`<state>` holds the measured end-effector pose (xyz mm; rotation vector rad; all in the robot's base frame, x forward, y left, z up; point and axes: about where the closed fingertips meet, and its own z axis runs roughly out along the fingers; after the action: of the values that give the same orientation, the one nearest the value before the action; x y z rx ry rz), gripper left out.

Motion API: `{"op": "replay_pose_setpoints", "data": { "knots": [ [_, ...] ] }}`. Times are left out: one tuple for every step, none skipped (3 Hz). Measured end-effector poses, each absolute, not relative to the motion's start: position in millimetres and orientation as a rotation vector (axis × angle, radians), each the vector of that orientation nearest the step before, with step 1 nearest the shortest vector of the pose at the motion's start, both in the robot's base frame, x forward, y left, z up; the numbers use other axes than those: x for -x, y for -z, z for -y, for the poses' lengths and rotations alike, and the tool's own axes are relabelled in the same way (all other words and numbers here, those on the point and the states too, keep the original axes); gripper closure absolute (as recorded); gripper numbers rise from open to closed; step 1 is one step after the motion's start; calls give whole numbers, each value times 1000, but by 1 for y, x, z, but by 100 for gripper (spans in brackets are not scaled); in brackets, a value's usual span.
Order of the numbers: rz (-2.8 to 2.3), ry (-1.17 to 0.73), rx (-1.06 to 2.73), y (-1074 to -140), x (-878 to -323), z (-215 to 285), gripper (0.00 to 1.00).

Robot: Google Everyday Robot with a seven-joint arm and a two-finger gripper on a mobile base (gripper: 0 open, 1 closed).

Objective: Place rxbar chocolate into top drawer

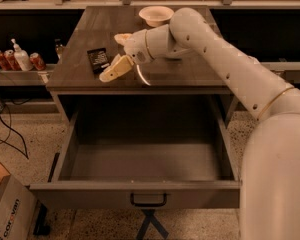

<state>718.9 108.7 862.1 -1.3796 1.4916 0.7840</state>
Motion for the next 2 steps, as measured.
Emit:
{"op": "replay_pose_setpoints", "data": {
  "knots": [
    [-1455, -840, 1372, -854, -728, -131, 0],
    [-1427, -891, 1372, -846, -735, -150, 0]
  ]
}}
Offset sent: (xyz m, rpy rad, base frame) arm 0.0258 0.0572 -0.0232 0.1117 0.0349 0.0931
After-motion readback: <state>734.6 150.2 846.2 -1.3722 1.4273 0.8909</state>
